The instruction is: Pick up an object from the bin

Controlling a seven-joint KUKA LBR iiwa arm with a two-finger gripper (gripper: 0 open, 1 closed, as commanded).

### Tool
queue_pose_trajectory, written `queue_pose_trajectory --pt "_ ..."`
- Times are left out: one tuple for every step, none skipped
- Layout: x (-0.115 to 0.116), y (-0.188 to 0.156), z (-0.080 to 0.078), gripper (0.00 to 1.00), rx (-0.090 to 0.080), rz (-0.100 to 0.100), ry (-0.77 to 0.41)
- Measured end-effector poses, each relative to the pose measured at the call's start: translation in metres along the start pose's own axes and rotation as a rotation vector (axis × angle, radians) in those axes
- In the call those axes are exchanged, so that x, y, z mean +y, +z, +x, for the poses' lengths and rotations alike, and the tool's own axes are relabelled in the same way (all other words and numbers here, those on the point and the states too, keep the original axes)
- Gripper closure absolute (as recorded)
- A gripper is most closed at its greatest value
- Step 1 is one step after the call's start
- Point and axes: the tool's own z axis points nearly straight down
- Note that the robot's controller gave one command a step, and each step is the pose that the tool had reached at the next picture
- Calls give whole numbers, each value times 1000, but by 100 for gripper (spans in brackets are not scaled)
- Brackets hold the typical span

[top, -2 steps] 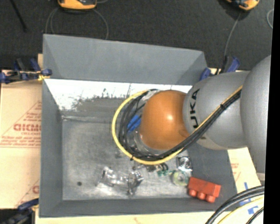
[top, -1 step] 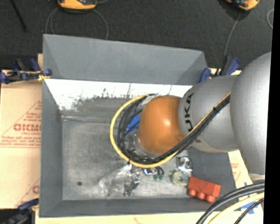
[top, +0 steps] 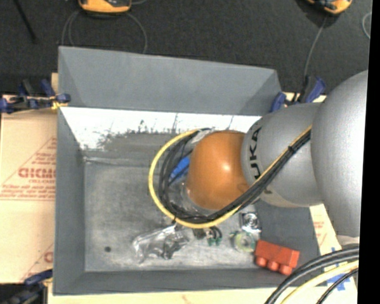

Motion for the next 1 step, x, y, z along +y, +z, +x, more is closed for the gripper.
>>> queue_pose_trajectory --pt "4 -164 0 100 -7 2 -36"
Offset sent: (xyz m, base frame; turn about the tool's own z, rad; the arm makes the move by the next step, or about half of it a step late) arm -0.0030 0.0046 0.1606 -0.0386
